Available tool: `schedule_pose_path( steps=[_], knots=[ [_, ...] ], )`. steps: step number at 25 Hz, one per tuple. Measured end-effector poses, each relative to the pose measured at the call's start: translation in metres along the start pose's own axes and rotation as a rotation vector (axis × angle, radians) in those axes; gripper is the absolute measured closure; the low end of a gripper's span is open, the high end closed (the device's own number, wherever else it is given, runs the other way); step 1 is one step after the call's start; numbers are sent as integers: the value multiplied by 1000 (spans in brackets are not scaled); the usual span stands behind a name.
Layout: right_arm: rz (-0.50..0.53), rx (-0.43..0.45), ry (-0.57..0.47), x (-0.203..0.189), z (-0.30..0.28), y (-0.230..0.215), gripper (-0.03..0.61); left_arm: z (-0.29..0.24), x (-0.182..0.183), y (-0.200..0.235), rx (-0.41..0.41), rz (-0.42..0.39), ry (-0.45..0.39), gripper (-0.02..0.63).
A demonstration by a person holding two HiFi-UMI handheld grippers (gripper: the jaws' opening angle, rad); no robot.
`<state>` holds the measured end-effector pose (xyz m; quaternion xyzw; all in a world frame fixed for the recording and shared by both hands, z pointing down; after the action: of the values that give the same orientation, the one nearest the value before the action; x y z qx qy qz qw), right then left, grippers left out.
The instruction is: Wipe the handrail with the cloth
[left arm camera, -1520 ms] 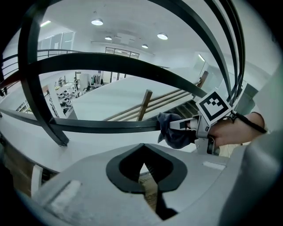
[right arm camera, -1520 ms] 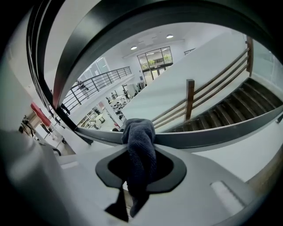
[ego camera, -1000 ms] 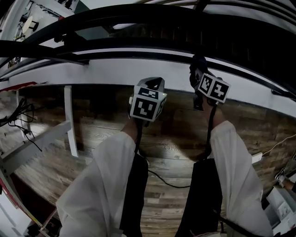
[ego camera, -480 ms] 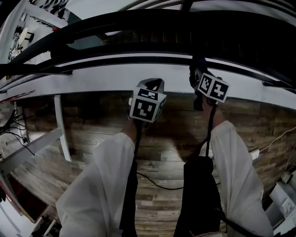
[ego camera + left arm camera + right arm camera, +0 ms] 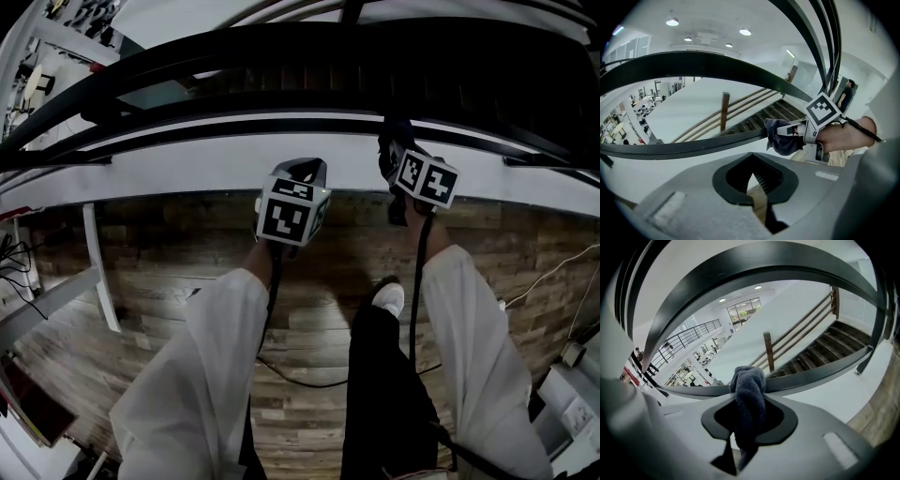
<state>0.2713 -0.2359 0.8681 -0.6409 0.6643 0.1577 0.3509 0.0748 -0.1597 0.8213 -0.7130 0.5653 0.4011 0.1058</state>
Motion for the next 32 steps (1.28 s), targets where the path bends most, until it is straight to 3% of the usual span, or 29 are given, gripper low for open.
schedule_pose_path(
  steps=[27, 32],
  knots=[
    [-3, -65, -55, 55, 39, -240, 495, -152, 43, -194, -107, -24, 2, 611],
    [-45, -117, -76, 64, 48, -298, 495, -183, 49, -237, -148, -43, 15, 611]
  ],
)
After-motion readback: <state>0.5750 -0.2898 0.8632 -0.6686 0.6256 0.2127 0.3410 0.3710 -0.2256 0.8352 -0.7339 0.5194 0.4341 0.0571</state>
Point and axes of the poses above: the fingertips, and each gripper's own axes: z backward along the fingers, y to its left, x out of its top, the point moved 4 cm from there along z, backward along the fingers, and after that the axes turned 8 degrees about -y, right-handed, at the moved point
